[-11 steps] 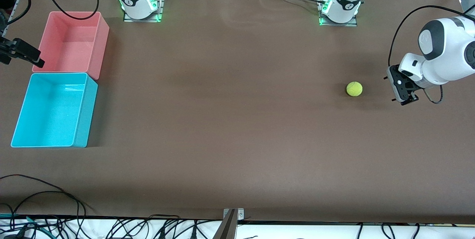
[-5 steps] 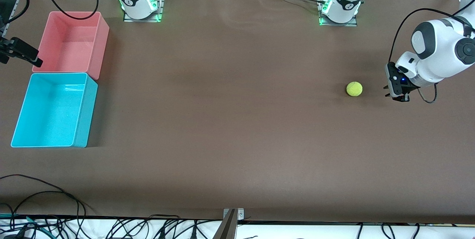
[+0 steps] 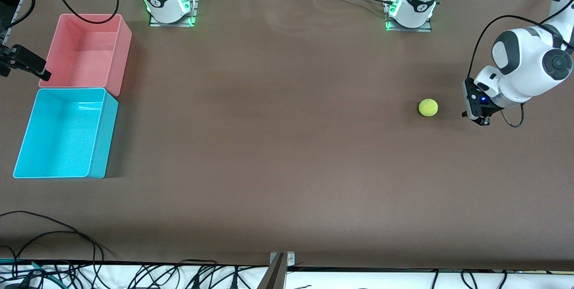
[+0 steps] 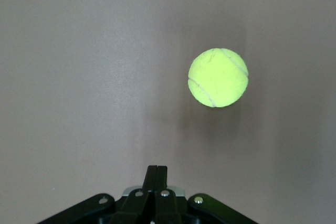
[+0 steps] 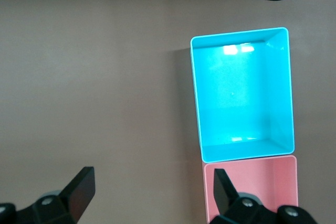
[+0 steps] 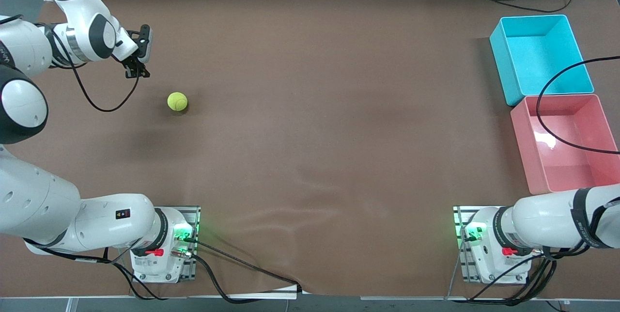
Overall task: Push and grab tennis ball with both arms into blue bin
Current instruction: 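Move the left gripper against the tennis ball's side, then push the tennis ball with the left gripper toward the cyan bin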
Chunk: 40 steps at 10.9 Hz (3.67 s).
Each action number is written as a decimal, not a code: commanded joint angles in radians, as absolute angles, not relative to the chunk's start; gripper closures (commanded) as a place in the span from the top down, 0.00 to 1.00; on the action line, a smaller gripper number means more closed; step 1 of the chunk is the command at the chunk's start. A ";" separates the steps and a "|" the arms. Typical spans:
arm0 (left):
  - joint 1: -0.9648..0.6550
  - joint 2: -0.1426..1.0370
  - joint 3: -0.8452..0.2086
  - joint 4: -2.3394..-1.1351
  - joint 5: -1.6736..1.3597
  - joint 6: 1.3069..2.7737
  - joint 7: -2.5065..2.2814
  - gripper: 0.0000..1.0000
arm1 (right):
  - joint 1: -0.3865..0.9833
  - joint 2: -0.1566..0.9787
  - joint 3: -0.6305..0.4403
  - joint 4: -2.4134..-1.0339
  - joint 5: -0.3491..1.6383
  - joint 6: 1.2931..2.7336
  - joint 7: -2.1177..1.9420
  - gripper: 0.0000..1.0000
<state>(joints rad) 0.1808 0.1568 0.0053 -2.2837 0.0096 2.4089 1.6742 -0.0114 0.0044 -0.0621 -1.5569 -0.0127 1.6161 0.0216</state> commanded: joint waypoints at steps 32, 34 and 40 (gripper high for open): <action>0.155 0.230 -0.285 -2.464 0.017 2.668 1.137 0.00 | -0.015 0.005 -0.077 -1.529 -0.017 1.589 0.006 1.00; 0.155 0.222 -0.279 -2.470 0.017 2.665 1.137 0.00 | -0.014 0.017 -0.074 -1.537 -0.020 1.586 0.014 1.00; 0.140 0.077 -0.126 -2.479 0.018 2.563 1.158 0.99 | -0.003 0.147 -0.065 -1.557 -0.021 1.462 0.018 1.00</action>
